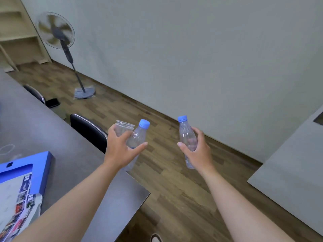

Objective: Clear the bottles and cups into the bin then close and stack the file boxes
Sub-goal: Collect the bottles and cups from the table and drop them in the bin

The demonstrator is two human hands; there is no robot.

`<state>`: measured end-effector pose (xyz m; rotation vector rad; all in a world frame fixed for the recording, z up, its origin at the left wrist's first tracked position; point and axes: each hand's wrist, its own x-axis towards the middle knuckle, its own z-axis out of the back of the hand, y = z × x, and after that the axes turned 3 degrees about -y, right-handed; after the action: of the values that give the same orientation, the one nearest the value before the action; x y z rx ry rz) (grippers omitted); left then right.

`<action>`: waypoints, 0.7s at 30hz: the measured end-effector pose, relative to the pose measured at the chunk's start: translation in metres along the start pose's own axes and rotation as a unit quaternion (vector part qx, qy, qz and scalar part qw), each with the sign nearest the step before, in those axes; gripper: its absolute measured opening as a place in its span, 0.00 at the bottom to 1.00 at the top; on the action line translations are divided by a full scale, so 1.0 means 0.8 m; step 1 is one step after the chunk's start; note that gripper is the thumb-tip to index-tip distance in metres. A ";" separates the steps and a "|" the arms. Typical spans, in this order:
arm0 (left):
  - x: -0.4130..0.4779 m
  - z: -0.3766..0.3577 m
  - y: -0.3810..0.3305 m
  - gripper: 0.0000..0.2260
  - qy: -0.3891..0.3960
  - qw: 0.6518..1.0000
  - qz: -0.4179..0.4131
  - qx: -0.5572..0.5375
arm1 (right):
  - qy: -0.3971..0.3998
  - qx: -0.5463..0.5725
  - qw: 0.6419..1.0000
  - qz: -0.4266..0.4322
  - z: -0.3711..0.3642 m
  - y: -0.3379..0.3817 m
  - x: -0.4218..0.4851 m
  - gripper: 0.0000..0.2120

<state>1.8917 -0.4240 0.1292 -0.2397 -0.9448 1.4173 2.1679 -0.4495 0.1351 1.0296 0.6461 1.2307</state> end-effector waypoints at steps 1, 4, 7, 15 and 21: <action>0.015 -0.009 0.004 0.32 -0.001 1.000 0.006 0.005 | 0.007 0.002 1.000 0.004 -0.005 -0.002 0.022 0.30; 0.064 -0.034 0.018 0.33 -0.014 1.000 0.019 0.018 | 0.032 0.004 0.999 0.016 -0.031 -0.010 0.094 0.30; 0.128 -0.067 0.050 0.33 -0.040 0.998 0.031 0.021 | 0.072 0.002 0.997 0.028 -0.069 -0.013 0.181 0.30; 0.259 -0.111 0.118 0.32 -0.084 0.991 0.103 0.017 | 0.147 -0.019 0.987 0.064 -0.168 0.018 0.366 0.30; 0.315 -0.068 0.182 0.28 -0.156 0.972 0.164 0.063 | 0.235 -0.002 0.964 0.125 -0.294 0.073 0.459 0.30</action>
<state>1.7909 -0.1471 0.1023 -0.0777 -1.1003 1.8516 2.0323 -0.0313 0.1313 0.8332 0.8953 1.7237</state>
